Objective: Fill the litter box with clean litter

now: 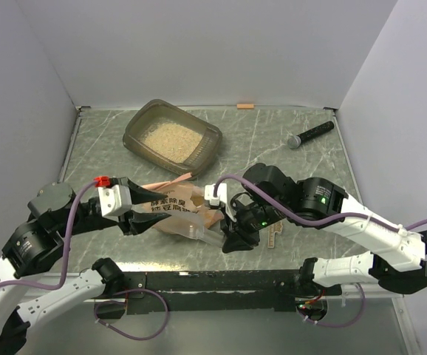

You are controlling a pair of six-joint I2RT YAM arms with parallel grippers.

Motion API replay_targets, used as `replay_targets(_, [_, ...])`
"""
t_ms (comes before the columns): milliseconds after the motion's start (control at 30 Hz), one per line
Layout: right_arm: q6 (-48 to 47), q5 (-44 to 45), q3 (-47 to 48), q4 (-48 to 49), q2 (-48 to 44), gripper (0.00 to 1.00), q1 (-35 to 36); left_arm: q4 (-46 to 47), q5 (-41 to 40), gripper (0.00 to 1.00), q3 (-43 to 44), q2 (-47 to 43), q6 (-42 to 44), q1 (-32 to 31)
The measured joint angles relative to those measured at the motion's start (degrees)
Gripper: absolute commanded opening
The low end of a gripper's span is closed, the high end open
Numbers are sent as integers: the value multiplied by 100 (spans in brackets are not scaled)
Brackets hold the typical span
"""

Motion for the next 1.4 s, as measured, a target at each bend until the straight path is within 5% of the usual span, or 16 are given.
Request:
replay_targets(867, [-2,796,-101,273,-433,0,205,-153,409,41,61,282,-131,0])
replay_targets(1067, [-2,800,-160,315,-433,0,212,-149,428,25,61,295,-177,0])
replay_targets(1200, [-55,872,-184,317,-431,0,223,-118,442,1,59,295,-310,2])
replay_targets(1333, [-138,981,-278,376,-422,0,249,-103,382,1,50,295,-479,2])
replay_targets(1400, [-153,1045,-280,378,-422,22,251,-92,306,1,33,297,-535,2])
